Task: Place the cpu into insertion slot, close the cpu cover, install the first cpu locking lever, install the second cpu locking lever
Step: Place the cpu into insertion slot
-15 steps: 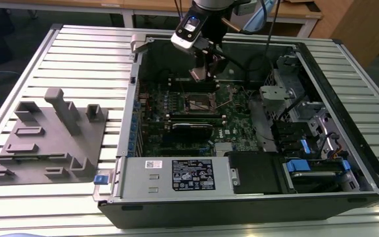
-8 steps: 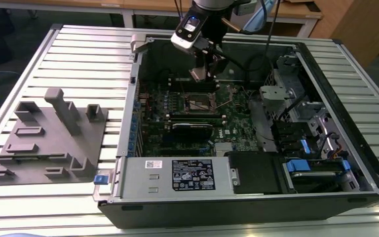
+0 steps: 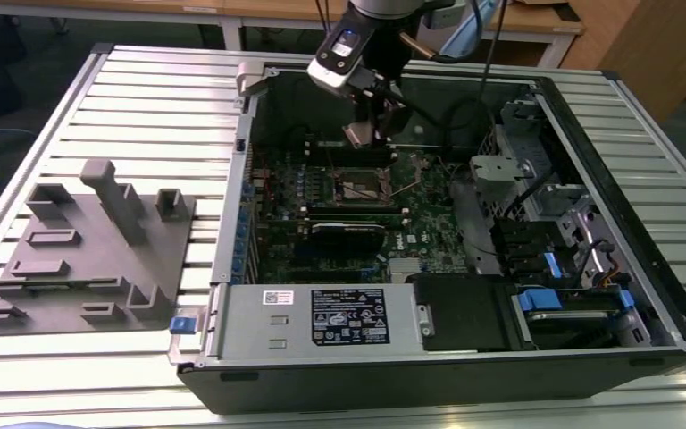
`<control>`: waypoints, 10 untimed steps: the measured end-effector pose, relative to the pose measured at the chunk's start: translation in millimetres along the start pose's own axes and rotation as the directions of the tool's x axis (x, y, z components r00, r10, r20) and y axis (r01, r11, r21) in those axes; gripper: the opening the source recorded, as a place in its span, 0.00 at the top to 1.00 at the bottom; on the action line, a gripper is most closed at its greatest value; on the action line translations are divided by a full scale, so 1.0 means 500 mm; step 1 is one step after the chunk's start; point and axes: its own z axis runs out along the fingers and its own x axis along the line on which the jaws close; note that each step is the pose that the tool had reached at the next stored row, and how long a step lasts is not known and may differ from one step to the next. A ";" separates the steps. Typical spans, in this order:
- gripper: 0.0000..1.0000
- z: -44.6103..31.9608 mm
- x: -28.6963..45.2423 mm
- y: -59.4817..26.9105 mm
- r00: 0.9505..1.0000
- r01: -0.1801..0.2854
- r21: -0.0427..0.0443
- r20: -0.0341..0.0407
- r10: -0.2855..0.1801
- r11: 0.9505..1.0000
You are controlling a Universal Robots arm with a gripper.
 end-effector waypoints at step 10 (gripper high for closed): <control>0.46 0.000 0.000 0.000 0.999 -0.048 -0.001 0.003 0.048 0.999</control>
